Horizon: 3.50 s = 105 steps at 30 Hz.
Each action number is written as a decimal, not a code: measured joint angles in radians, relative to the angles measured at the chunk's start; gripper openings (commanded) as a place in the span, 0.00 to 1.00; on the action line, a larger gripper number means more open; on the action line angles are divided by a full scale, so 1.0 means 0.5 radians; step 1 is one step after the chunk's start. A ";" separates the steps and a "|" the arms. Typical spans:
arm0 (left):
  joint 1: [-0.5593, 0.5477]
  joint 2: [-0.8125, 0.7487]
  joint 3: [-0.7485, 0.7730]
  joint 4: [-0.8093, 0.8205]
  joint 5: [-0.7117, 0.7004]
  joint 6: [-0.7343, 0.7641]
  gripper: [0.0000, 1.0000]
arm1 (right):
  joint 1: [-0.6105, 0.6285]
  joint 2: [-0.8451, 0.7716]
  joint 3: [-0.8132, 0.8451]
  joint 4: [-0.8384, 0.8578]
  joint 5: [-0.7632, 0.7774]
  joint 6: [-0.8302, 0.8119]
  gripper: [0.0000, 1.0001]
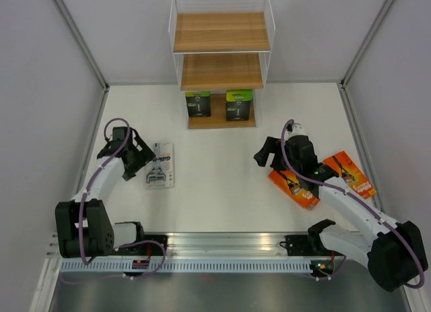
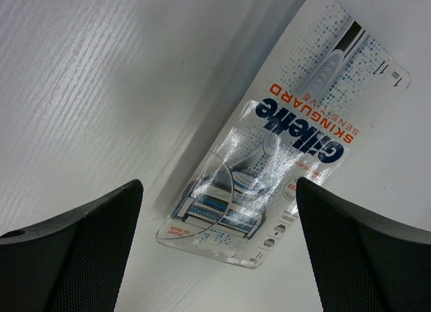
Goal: Place and organize the shaving razors onto the shelf
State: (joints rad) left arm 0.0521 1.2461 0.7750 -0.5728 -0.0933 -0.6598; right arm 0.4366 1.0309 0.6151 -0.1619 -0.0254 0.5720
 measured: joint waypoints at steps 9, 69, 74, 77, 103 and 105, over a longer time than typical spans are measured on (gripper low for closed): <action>-0.014 0.095 -0.181 0.449 0.277 0.048 0.94 | 0.000 0.081 0.000 0.107 -0.072 0.002 0.98; -1.173 0.057 0.494 -0.271 -0.222 0.622 0.25 | 0.000 -0.146 -0.023 -0.066 0.000 0.054 0.98; -0.802 0.042 0.327 -0.104 -0.219 0.377 0.85 | 0.000 -0.125 -0.057 -0.068 -0.041 0.056 0.98; -0.507 -0.056 0.095 0.101 -0.142 0.214 0.88 | 0.000 -0.114 -0.069 -0.064 -0.053 0.064 0.98; 0.612 -0.003 -0.948 1.724 0.634 -0.511 0.68 | 0.000 0.159 -0.073 0.089 -0.170 0.075 0.98; 0.613 0.054 -0.978 1.852 0.633 -0.542 0.48 | 0.000 0.169 -0.067 0.090 -0.166 0.075 0.98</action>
State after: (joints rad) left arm 0.3584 1.2732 0.2859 0.3534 0.2234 -0.9306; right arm 0.4366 1.1156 0.5816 -0.1169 -0.1085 0.6094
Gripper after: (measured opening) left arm 0.629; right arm 0.979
